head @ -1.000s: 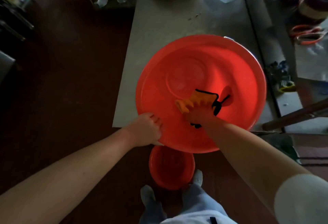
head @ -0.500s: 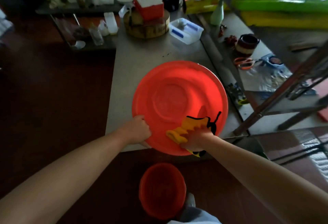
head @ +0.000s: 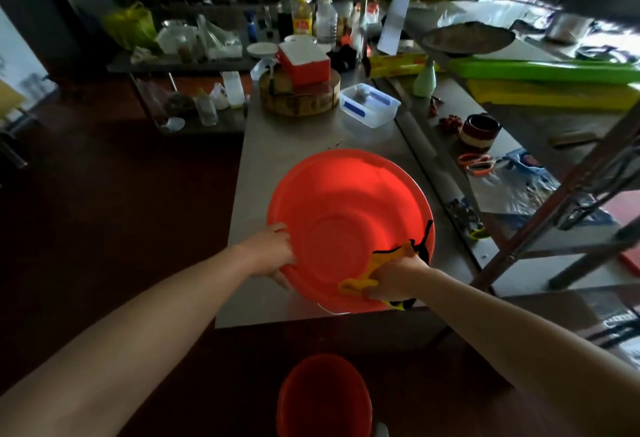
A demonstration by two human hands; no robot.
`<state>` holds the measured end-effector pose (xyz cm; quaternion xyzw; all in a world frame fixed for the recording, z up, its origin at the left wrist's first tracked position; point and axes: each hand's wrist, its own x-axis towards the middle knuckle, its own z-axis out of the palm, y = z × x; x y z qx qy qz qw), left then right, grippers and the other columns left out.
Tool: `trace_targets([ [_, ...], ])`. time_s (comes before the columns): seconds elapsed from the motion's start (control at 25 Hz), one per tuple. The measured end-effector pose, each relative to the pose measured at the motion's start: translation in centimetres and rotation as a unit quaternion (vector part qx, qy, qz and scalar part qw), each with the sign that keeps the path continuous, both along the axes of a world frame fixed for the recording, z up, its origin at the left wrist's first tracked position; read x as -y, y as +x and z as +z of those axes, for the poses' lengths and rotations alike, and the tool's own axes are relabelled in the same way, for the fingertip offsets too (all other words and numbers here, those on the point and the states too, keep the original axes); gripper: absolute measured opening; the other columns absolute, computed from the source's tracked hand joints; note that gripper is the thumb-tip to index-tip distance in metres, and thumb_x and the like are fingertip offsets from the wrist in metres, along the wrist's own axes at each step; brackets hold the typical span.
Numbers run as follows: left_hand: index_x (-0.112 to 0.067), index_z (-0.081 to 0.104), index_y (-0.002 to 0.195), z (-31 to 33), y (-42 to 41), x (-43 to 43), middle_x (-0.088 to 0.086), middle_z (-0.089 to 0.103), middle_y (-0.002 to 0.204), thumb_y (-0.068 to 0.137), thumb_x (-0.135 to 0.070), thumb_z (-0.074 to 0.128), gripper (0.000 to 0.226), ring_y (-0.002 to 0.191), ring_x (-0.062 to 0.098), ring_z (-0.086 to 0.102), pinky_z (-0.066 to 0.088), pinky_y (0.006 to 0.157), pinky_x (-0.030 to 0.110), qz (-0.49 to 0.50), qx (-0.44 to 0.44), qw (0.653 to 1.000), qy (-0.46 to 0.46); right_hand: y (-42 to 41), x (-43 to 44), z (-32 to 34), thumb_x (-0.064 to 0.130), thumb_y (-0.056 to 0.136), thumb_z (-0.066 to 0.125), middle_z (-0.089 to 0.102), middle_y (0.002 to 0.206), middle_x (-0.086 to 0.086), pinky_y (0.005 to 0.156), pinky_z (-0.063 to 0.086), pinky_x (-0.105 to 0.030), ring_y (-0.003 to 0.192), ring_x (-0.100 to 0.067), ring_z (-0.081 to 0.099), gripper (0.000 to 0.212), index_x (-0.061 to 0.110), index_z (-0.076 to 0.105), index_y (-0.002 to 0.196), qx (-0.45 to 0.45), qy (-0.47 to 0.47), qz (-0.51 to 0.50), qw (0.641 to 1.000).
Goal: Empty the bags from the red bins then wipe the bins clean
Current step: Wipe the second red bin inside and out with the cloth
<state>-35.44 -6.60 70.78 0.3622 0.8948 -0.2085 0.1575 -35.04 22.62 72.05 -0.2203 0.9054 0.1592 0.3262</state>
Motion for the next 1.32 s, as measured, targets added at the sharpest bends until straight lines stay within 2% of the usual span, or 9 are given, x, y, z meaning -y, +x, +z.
trace_targets([
  [0.2, -0.027, 0.065, 0.12, 0.5, -0.1, -1.2, -0.007, 0.067, 0.118, 0.083, -0.08, 0.044, 0.067, 0.125, 0.019, 0.051, 0.009, 0.122, 0.046, 0.035, -0.012, 0.999, 0.038, -5.7, 1.1, -1.7, 0.074, 0.069, 0.067, 0.03, 0.158, -0.024, 0.114, 0.008, -0.072, 0.146, -0.055, 0.017, 0.092, 0.027, 0.05, 0.146, -0.042, 0.007, -0.112, 0.993],
  [0.36, -0.024, 0.064, 0.121, 1.2, -0.6, -2.1, -0.006, 0.066, 0.119, 0.086, -0.074, 0.045, 0.064, 0.128, 0.017, 0.048, 0.004, 0.123, 0.048, 0.097, 0.035, 0.992, 0.072, -9.0, 3.5, -0.4, 0.041, 0.097, 0.055, 0.043, 0.151, -0.007, 0.112, 0.036, -0.053, 0.141, -0.038, 0.039, 0.053, 0.028, 0.044, 0.147, -0.032, 0.162, -0.017, 0.986],
  [0.48, -0.023, 0.066, 0.12, 0.8, -0.7, -2.1, -0.007, 0.066, 0.12, 0.079, -0.081, 0.037, 0.078, 0.13, 0.015, 0.046, -0.003, 0.122, 0.052, 0.152, 0.078, 0.976, 0.134, -11.3, 3.4, -0.1, 0.025, 0.096, 0.059, 0.063, 0.13, -0.002, 0.087, 0.052, -0.037, 0.119, -0.028, 0.062, 0.03, 0.024, 0.064, 0.125, -0.099, 0.068, 0.092, 0.989],
  [0.56, -0.023, 0.066, 0.12, 0.0, -0.2, -1.7, -0.009, 0.065, 0.119, 0.07, -0.088, 0.026, 0.091, 0.128, 0.013, 0.046, -0.005, 0.122, 0.05, 0.185, 0.09, 0.964, 0.17, -12.5, 3.7, 0.3, 0.017, 0.097, 0.054, 0.068, 0.121, -0.003, 0.073, 0.049, -0.034, 0.111, -0.029, 0.067, 0.022, 0.019, 0.068, 0.114, -0.145, -0.025, 0.141, 0.979],
  [0.8, -0.022, 0.061, 0.133, -1.2, 1.5, -2.3, -0.003, 0.063, 0.128, 0.092, -0.076, 0.028, 0.075, 0.133, 0.013, 0.045, -0.007, 0.123, 0.039, 0.198, 0.035, 0.947, 0.249, -15.4, 7.3, -0.3, 0.015, 0.096, 0.049, 0.07, 0.117, -0.002, 0.083, 0.051, -0.037, 0.109, -0.028, 0.068, 0.026, 0.021, 0.065, 0.116, -0.172, -0.169, 0.154, 0.958],
  [0.92, -0.026, 0.048, 0.147, -0.6, 1.4, -1.3, -0.004, 0.05, 0.148, 0.101, -0.066, 0.024, 0.065, 0.145, 0.011, 0.03, 0.001, 0.125, 0.042, 0.219, 0.0, 0.941, 0.258, -15.3, 8.5, -1.9, 0.025, 0.1, 0.053, 0.061, 0.135, -0.001, 0.093, 0.052, -0.04, 0.124, -0.027, 0.059, 0.032, 0.025, 0.057, 0.132, -0.109, -0.117, 0.155, 0.975],
  [1.04, -0.031, 0.04, 0.151, -0.7, 0.2, 0.2, -0.007, 0.042, 0.155, 0.103, -0.063, 0.021, 0.061, 0.15, 0.009, 0.021, 0.002, 0.125, 0.042, 0.232, -0.022, 0.938, 0.257, -15.2, 8.7, -3.5, 0.05, 0.099, 0.055, 0.04, 0.157, 0.002, 0.11, 0.04, -0.045, 0.142, -0.026, 0.042, 0.062, 0.034, 0.033, 0.155, -0.017, -0.081, 0.137, 0.987],
  [1.16, -0.032, 0.037, 0.153, -0.9, -2.5, 2.0, -0.006, 0.036, 0.159, 0.104, -0.061, 0.023, 0.059, 0.152, 0.01, 0.014, -0.005, 0.124, 0.038, 0.229, -0.033, 0.94, 0.25, -16.3, 9.2, -5.0, 0.051, 0.103, 0.047, 0.033, 0.162, -0.005, 0.116, 0.03, -0.04, 0.146, -0.028, 0.035, 0.065, 0.024, 0.027, 0.159, 0.022, -0.048, 0.141, 0.989],
  [1.32, -0.037, 0.03, 0.155, -1.1, -8.0, 4.4, -0.006, 0.019, 0.166, 0.1, -0.067, 0.024, 0.063, 0.154, 0.012, -0.004, -0.006, 0.124, 0.045, 0.21, -0.022, 0.948, 0.237, -17.6, 10.1, -8.3, 0.052, 0.101, 0.049, 0.029, 0.164, -0.007, 0.119, 0.028, -0.042, 0.147, -0.03, 0.033, 0.07, 0.025, 0.024, 0.16, 0.061, -0.061, 0.044, 0.995],
])
